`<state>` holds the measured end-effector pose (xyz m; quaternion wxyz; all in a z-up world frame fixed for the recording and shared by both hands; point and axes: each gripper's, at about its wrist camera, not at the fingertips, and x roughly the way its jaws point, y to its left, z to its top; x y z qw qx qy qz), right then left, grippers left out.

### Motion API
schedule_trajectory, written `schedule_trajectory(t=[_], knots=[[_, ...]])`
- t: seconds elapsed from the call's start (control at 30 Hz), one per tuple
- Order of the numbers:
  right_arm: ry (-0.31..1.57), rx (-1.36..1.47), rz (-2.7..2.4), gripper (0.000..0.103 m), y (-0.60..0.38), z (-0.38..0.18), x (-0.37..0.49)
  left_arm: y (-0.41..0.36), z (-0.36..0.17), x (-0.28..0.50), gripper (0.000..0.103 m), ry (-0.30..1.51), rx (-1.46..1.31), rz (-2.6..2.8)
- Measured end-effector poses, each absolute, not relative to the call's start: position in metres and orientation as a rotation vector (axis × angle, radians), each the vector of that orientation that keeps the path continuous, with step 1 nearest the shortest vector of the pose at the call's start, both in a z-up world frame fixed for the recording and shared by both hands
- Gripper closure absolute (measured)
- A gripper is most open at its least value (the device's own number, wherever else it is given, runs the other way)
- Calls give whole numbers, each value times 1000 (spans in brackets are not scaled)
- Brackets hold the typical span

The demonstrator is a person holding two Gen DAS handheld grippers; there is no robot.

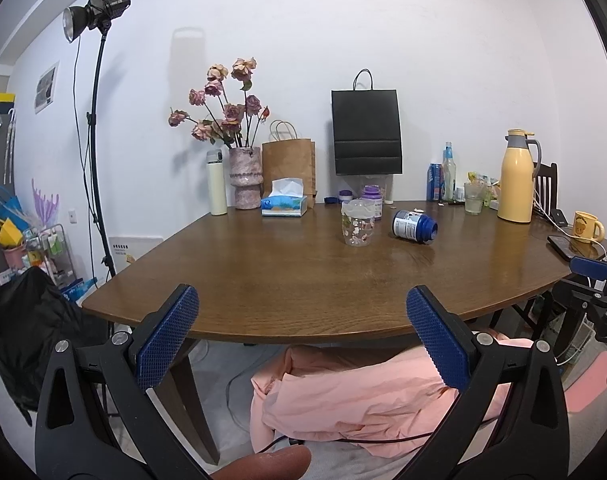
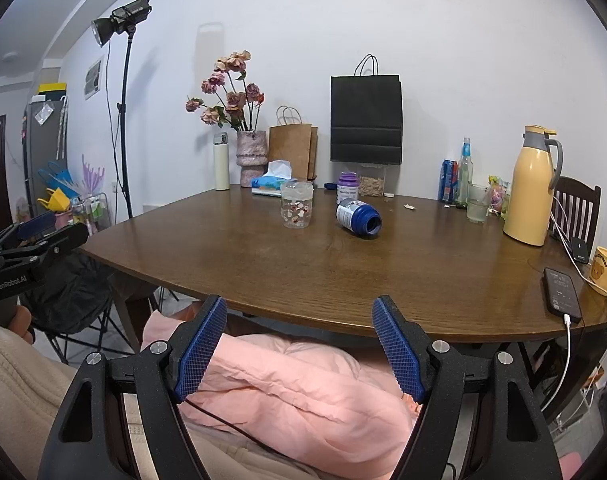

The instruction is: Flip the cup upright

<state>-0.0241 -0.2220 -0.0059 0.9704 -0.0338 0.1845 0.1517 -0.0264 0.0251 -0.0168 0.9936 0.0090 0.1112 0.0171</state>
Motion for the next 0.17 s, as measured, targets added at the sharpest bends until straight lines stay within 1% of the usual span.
schedule_trajectory(t=[0.17], knots=[[375,-68,308,23,-222,-6,-24,26,-16,-26,0,226,20,30]])
